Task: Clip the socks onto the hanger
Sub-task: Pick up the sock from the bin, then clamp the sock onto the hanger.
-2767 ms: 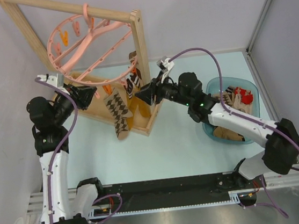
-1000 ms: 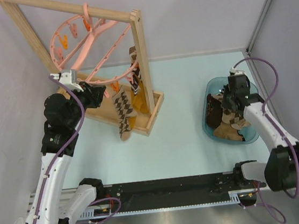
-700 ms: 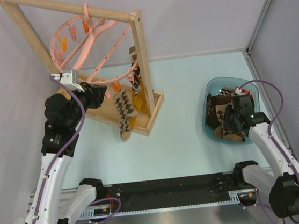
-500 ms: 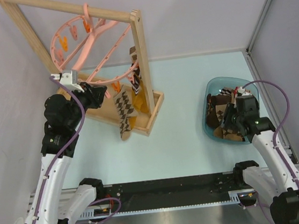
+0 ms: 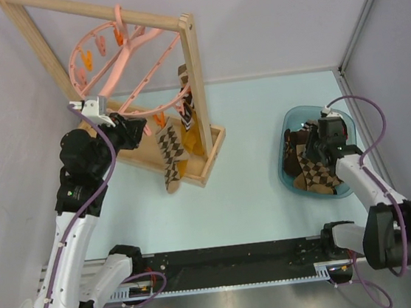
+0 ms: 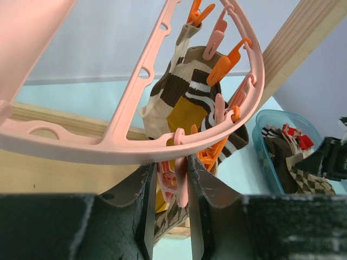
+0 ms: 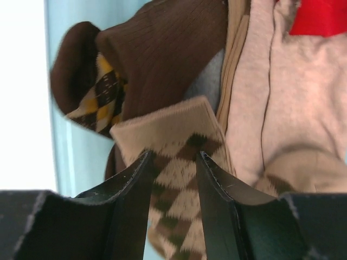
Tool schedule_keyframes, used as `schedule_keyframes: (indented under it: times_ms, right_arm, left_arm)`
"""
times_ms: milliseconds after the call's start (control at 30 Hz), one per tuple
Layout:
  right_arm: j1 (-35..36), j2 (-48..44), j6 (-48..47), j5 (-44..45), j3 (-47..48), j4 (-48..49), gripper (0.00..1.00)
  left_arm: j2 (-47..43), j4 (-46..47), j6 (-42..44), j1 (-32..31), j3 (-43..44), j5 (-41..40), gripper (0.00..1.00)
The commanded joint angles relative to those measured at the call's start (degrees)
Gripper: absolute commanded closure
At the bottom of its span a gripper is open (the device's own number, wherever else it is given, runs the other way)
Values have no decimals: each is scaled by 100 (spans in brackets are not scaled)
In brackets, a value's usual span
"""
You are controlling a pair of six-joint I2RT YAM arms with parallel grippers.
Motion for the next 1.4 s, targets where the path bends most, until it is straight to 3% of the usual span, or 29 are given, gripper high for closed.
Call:
schedule_keyframes:
  times_ms: [0,167,300,367,600,767,867,1033,1367]
  right_arm:
    - [-40,487,-359,-25,260,667,58]
    - [-31,770,-368,-131,260,712,68]
    - [-23,525,-297,-157,251,536,93]
    - [-23,305,-324,-166,251,423,99]
    - [30,-600,-78,-385,260,62,100]
    - [390,-1425,36,-815,277,377,100]
    - [942,-1576,273,-992,409,790,100]
    - [2550,-1279,450,-799,768,2105,100]
    - [4810,636,459,-1009,2033,4121,100]
  left_arm:
    - [-23,-38,-8,-58,210,34,100]
    - [38,-64,-17,-58,262,43,100]
    - [3,-108,10,-67,297,8,100]
    - [-14,-108,1,-58,289,8,100]
    - [-41,-179,-8,-58,377,43,100]
    - [-59,-179,-17,-58,385,69,100]
    - [-67,-152,-61,-67,376,104,100]
    - [-67,-161,-87,-67,350,78,100]
    - [-102,-117,-175,-67,280,78,100]
